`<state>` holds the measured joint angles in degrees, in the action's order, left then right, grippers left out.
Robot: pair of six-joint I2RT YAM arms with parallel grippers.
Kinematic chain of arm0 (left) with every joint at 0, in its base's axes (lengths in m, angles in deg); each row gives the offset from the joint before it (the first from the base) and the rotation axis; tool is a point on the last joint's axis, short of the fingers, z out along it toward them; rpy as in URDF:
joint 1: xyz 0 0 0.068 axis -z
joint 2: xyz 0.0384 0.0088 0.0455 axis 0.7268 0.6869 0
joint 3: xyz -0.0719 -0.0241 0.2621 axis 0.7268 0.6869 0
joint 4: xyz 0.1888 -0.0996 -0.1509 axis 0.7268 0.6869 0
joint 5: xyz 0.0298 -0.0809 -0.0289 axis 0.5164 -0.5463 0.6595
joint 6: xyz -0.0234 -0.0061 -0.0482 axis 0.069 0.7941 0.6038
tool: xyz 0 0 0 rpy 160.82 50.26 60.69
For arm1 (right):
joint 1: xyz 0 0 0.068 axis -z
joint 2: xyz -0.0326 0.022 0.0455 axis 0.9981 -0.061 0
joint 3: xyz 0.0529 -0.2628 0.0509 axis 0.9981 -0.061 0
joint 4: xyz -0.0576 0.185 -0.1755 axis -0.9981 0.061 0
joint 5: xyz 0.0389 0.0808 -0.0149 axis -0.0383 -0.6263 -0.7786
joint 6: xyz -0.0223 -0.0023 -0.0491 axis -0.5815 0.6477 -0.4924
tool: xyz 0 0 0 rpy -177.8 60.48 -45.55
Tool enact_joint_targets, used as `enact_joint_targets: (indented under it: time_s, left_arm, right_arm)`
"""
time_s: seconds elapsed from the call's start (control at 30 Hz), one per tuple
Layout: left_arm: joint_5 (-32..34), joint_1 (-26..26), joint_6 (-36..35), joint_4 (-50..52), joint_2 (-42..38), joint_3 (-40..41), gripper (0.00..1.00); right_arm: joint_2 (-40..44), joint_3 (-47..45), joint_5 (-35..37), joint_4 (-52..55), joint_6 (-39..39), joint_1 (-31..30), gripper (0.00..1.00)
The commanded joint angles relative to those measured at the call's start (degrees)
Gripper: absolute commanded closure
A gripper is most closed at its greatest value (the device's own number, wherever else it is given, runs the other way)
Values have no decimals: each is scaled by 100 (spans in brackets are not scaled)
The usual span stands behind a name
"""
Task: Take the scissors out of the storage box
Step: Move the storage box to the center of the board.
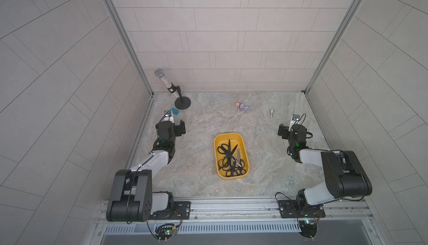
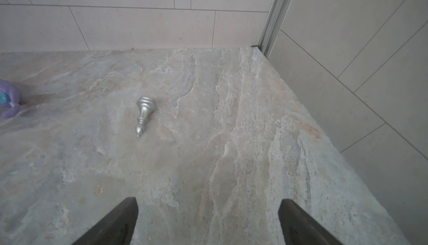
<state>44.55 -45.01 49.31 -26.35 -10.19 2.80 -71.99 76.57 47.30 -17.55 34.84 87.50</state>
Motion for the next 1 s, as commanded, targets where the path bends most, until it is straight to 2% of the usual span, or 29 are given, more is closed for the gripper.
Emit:
enact_joint_targets:
  time_s: [0.0,0.17,0.3,0.43,0.53,0.6,0.67,0.7,0.73,0.77,0.83,0.93,0.97]
  left_arm:
    - [669,134,-142,927,-138,-297,0]
    - [819,109,-299,1611,-450,-705,0]
    - [579,148,-233,3316,-122,-1867,0]
    - [494,275,177,4582,68,-2694,0]
    - [865,482,322,5264,59,-2940,0]
    - [1305,842,176,5454,3,-2938,0]
    - [2101,1517,-556,5231,-131,-2767,0]
    - [2233,1735,-913,4958,-237,-2615,0]
    - [2123,1819,-913,4515,-433,-2370,0]
    - [2057,1806,-576,4047,-638,-2091,0]
    - [1156,1683,-423,3750,-934,-1821,0]
    - [391,1688,-79,4683,-729,-2308,0]
    - [314,1754,7,5044,-575,-2513,0]
  right_arm:
    - [525,530,-179,1387,287,-66,1]
    - [551,1321,274,2523,-61,-843,0]
    - [563,1839,344,3560,200,-1334,1]
    - [482,2301,272,4539,389,-1757,0]
    - [514,2407,134,4816,496,-1963,0]
    - [545,2419,156,4866,481,-2064,1]
    - [543,2430,139,4841,511,-2086,0]
    - [517,2472,129,4859,498,-2092,1]
    - [463,2550,143,4932,471,-2094,1]
    - [413,2638,149,5032,443,-2103,0]
    - [382,2740,150,5155,442,-2103,0]
    - [442,2817,80,5327,466,-2103,0]
    - [445,2873,71,5436,481,-2104,0]
